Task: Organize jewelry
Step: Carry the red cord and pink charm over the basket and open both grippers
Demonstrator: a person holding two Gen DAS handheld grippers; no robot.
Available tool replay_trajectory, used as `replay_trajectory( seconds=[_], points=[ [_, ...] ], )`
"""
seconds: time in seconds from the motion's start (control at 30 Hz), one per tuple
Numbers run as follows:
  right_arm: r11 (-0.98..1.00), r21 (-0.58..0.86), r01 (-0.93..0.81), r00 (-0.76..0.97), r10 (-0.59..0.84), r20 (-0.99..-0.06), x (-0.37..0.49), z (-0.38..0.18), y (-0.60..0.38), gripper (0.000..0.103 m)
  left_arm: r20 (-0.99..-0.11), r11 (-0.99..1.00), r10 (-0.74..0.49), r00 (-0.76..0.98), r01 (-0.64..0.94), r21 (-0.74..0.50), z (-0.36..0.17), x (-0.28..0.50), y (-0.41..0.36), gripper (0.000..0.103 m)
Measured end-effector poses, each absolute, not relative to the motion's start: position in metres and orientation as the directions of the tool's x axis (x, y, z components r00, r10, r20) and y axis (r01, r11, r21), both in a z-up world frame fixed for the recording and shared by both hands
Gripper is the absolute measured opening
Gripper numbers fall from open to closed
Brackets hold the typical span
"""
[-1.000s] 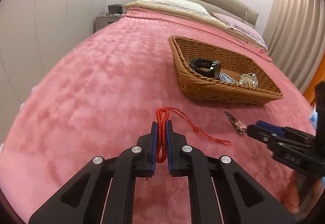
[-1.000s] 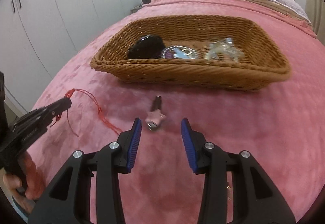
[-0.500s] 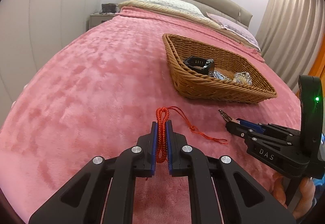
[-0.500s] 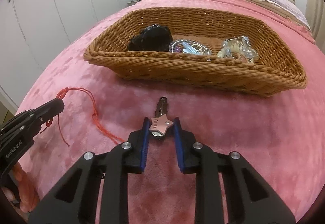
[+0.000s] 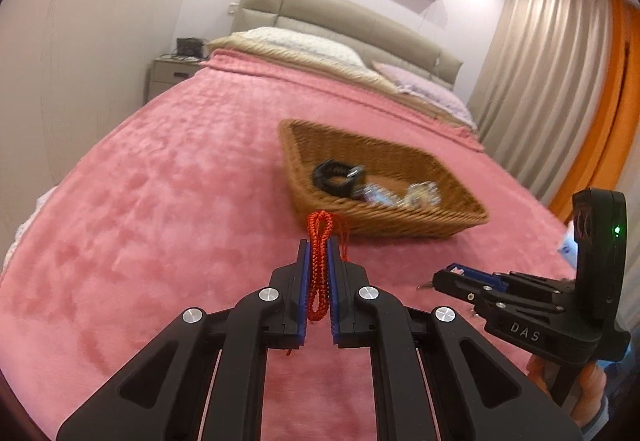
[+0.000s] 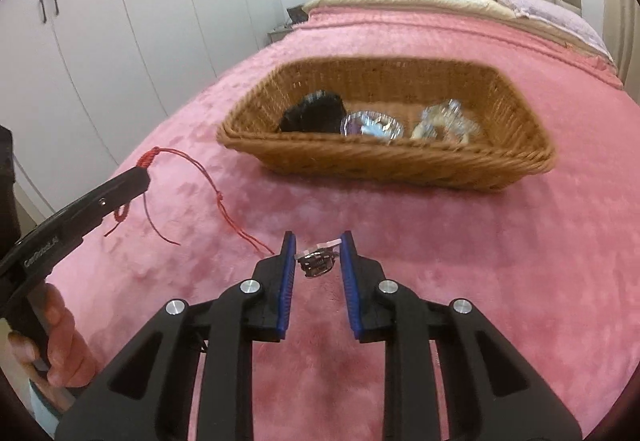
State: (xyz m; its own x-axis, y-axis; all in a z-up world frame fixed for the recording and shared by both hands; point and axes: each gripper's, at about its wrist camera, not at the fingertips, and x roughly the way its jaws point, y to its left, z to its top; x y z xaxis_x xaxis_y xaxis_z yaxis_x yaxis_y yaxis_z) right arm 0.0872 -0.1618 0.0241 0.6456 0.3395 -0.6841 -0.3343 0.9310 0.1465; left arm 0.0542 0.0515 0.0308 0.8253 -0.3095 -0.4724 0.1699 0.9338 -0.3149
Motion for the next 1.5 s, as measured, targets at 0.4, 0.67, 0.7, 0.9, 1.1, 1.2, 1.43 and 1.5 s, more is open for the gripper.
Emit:
replay_trajectory(
  seconds=[0.4, 0.67, 0.7, 0.9, 1.1, 1.2, 1.43, 1.5],
  points=[
    [0.938, 0.174, -0.3, 0.782, 0.347, -0.518, 0.118, 0.12, -0.196, 0.02, -0.331, 0.897, -0.412, 0.849, 0.313, -0.313, 0.115, 0.09, 0.013, 0.006],
    [0.934, 0.23, -0.273, 0.777, 0.355, -0.521, 0.204, 0.105, -0.206, 0.02, -0.364, 0.903, -0.398, 0.842, 0.289, -0.318, 0.108, 0.183, -0.021, 0.006],
    [0.931, 0.238, -0.277, 0.772, 0.363, -0.521, 0.211, 0.099, -0.207, 0.02, -0.376, 0.906, -0.393, 0.839, 0.283, -0.314, 0.103, 0.193, -0.023, 0.007],
    [0.931, 0.269, -0.247, 0.74, 0.36, -0.568, 0.25, 0.061, -0.211, 0.02, -0.449, 0.911, -0.385, 0.806, 0.256, -0.323, 0.067, 0.226, -0.024, 0.007],
    [0.928, 0.309, -0.21, 0.697, 0.364, -0.618, 0.259, 0.036, -0.22, 0.021, -0.496, 0.896, -0.413, 0.764, 0.243, -0.371, 0.041, 0.24, -0.017, 0.018],
    [0.923, 0.323, -0.209, 0.696, 0.373, -0.614, 0.256, 0.037, -0.225, 0.04, -0.479, 0.894, -0.413, 0.774, 0.242, -0.378, 0.044, 0.232, -0.012, 0.047],
    [0.918, 0.322, -0.23, 0.737, 0.38, -0.559, 0.222, 0.06, -0.235, 0.05, -0.42, 0.897, -0.39, 0.82, 0.237, -0.372, 0.063, 0.196, -0.004, 0.064],
    [0.924, 0.304, -0.231, 0.751, 0.368, -0.549, 0.21, 0.065, -0.236, 0.05, -0.393, 0.91, -0.359, 0.847, 0.225, -0.348, 0.07, 0.178, -0.003, 0.066]
  ],
)
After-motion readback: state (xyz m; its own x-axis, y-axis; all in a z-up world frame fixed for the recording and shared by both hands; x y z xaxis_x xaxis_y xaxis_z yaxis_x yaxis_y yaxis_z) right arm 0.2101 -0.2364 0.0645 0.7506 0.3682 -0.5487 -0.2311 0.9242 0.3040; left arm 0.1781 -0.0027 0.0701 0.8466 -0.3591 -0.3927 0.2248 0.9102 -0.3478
